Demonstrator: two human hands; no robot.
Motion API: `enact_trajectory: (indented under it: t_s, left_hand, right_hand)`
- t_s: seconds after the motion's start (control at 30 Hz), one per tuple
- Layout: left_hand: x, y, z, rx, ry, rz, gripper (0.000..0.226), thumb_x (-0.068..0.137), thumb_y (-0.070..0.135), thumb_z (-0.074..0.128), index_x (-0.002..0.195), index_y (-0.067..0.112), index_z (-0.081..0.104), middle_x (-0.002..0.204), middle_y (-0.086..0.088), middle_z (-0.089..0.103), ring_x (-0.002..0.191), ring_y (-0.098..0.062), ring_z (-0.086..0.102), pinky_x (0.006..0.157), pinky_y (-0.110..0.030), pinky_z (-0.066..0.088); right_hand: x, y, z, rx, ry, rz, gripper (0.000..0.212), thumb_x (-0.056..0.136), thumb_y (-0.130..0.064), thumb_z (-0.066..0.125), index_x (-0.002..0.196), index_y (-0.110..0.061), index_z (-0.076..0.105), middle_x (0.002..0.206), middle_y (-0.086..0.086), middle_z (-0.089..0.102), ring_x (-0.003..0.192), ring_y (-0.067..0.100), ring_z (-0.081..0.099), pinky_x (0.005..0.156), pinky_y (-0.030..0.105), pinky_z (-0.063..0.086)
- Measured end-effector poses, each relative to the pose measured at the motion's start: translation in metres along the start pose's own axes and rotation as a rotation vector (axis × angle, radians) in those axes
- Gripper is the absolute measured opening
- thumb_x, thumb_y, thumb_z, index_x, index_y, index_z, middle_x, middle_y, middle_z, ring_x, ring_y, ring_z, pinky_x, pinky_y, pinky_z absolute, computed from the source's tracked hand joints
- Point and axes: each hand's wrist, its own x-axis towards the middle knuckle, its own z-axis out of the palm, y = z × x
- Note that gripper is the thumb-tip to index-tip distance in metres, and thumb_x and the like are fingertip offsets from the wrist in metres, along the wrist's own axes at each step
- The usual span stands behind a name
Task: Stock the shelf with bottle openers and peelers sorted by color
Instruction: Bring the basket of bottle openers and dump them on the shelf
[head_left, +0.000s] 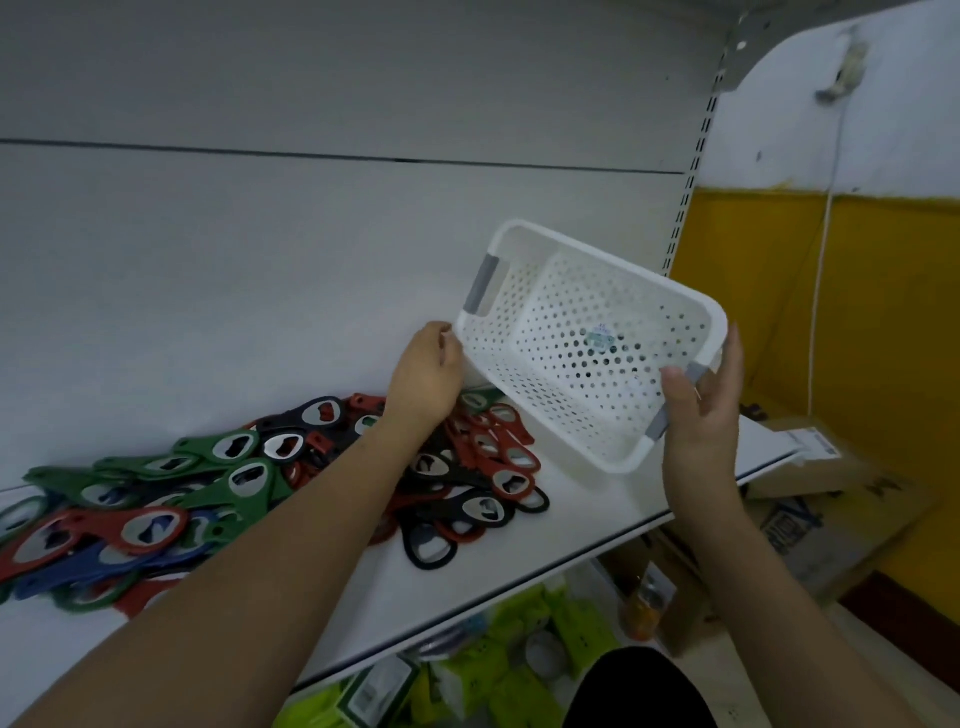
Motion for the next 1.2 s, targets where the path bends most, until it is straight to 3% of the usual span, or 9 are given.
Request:
enact_trajectory:
  t_s: [0.1, 0.2, 0.37, 0.47, 0.53, 0.63, 0.87, 1.03, 1.2]
  left_hand:
    - [0.003, 0.03, -0.01, -0.36, -0.08, -0.207, 0.032, 0.105, 0.035, 0.034, 0.112, 0.019, 0.062, 0.104, 0.003, 0.065, 0.103, -0.019, 0.061, 0.081, -0.027, 0.046]
    - [-0.015, 0.058, -0.024, -0.81, -0.296, -0.266, 0.032, 0.104, 0.039, 0.039, 0.115, 0.023, 0.064, 0.103, 0.002, 0.072, 0.093, -0.017, 0.069, 0.079, -0.03, 0.057]
    - [-0.042, 0.06, -0.019, -0.763, -0.605, -0.232, 0.042, 0.103, 0.045, 0.038, 0.123, 0.017, 0.062, 0.114, -0.003, 0.071, 0.104, -0.024, 0.069, 0.083, -0.04, 0.057]
    - [-0.054, 0.053, 0.008, -0.712, -0.702, -0.367, 0.053, 0.095, 0.06, 0.046, 0.13, 0.023, 0.06, 0.124, -0.01, 0.068, 0.112, -0.029, 0.066, 0.097, -0.047, 0.05]
    - [-0.065, 0.062, 0.029, -0.645, -0.676, -0.438, 0.061, 0.088, 0.069, 0.046, 0.13, 0.026, 0.059, 0.128, -0.009, 0.066, 0.116, -0.03, 0.063, 0.102, -0.047, 0.047]
    - [-0.074, 0.067, 0.073, -0.448, -0.54, -0.496, 0.078, 0.083, 0.072, 0.041, 0.138, 0.018, 0.049, 0.146, -0.007, 0.045, 0.127, -0.028, 0.049, 0.109, -0.048, 0.038]
    - [-0.095, 0.098, 0.1, -0.45, -0.324, -0.45, 0.031, 0.102, 0.033, 0.032, 0.11, 0.007, 0.047, 0.09, 0.001, 0.048, 0.082, -0.013, 0.047, 0.071, -0.034, 0.035]
    - [-0.098, 0.094, 0.111, -0.739, -0.215, -0.461, 0.018, 0.097, 0.029, 0.045, 0.101, 0.016, 0.056, 0.095, 0.003, 0.06, 0.089, -0.013, 0.056, 0.073, -0.031, 0.045]
    - [-0.089, 0.073, 0.127, -0.896, -0.255, -0.552, 0.047, 0.075, 0.051, 0.061, 0.111, 0.022, 0.067, 0.117, -0.007, 0.069, 0.113, -0.03, 0.064, 0.1, -0.059, 0.046]
  right_hand:
    - [0.01, -0.006, -0.015, 0.192, -0.07, 0.15, 0.09, 0.081, -0.063, 0.068, 0.154, -0.03, 0.027, 0.151, 0.002, 0.046, 0.133, 0.021, 0.052, 0.104, 0.051, 0.048]
    - [0.017, -0.017, -0.036, 0.307, -0.184, 0.379, 0.057, 0.094, -0.049, 0.046, 0.146, -0.026, 0.043, 0.14, 0.004, 0.059, 0.126, 0.026, 0.058, 0.093, 0.043, 0.056]
    - [0.027, -0.033, -0.094, 0.299, -0.313, 0.658, 0.042, 0.103, -0.048, 0.032, 0.13, -0.032, 0.06, 0.121, 0.002, 0.071, 0.105, 0.026, 0.07, 0.076, 0.046, 0.061]
    - [0.047, -0.021, -0.129, 0.278, -0.283, 0.791, 0.043, 0.1, -0.052, 0.042, 0.137, -0.035, 0.054, 0.136, 0.004, 0.062, 0.119, 0.035, 0.062, 0.087, 0.055, 0.057]
    - [0.062, -0.01, -0.143, 0.264, -0.248, 0.878, 0.05, 0.096, -0.052, 0.051, 0.142, -0.033, 0.048, 0.144, 0.006, 0.053, 0.129, 0.04, 0.052, 0.095, 0.062, 0.049]
    - [0.075, -0.008, -0.15, 0.071, -0.203, 0.955, 0.026, 0.098, -0.043, 0.052, 0.113, -0.024, 0.062, 0.111, 0.009, 0.067, 0.106, 0.035, 0.063, 0.071, 0.052, 0.06]
    - [0.122, 0.0, -0.156, -0.385, -0.394, 0.909, 0.034, 0.101, -0.035, 0.052, 0.082, -0.009, 0.062, 0.071, 0.001, 0.058, 0.048, 0.01, 0.057, 0.055, 0.029, 0.044]
    - [0.17, 0.023, -0.136, -0.767, -0.236, 0.772, 0.053, 0.09, -0.059, 0.06, 0.113, -0.012, 0.062, 0.109, 0.007, 0.067, 0.097, 0.025, 0.064, 0.089, 0.045, 0.055]
    - [0.202, 0.045, -0.106, -0.664, -0.318, 0.972, 0.076, 0.098, -0.053, 0.05, 0.154, -0.01, 0.025, 0.146, 0.02, 0.046, 0.124, 0.038, 0.053, 0.073, 0.045, 0.052]
